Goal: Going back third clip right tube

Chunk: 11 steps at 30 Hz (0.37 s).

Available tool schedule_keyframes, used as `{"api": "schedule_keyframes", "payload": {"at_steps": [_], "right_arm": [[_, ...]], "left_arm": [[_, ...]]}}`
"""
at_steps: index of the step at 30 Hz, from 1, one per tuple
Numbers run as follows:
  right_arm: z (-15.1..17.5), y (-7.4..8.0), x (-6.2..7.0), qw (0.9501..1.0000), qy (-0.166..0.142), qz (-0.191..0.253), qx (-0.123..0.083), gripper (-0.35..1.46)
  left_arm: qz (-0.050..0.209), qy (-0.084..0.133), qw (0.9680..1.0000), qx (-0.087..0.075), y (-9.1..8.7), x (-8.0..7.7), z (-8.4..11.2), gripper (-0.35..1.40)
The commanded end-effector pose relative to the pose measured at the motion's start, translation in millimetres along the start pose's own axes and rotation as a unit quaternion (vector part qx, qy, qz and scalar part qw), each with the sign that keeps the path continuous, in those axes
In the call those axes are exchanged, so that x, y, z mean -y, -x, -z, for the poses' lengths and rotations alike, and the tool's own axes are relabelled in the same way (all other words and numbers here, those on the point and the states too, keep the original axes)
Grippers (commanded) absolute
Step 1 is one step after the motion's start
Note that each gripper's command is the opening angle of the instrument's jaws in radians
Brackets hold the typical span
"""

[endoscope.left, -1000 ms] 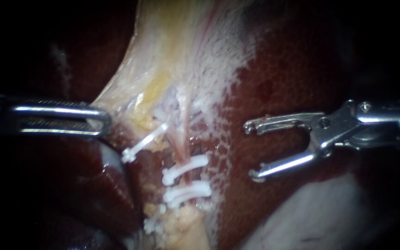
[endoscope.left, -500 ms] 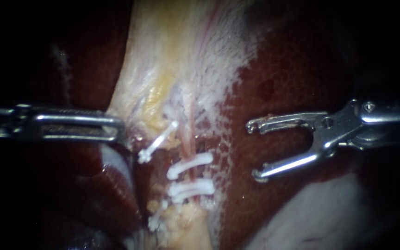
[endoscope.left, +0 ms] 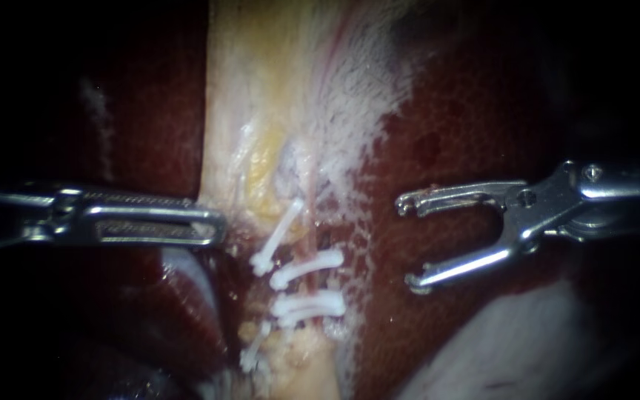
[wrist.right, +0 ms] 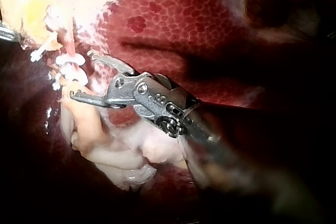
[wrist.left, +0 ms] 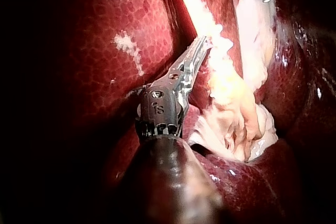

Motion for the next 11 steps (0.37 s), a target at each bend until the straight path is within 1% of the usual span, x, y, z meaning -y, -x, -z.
{"api": "schedule_keyframes", "payload": {"at_steps": [1, 11], "right_arm": [[0.0, 0.0, 0.0, 1.0000, 0.000, 0.000, 0.000, 0.60], [0.2, 0.0, 0.0, 1.0000, 0.000, 0.000, 0.000, 0.60]], "left_arm": [[0.000, -0.001, 1.0000, 0.000, 0.0, 0.0, 0.0, -0.35], [0.000, -0.001, 1.0000, 0.000, 0.0, 0.0, 0.0, -0.35]]}}
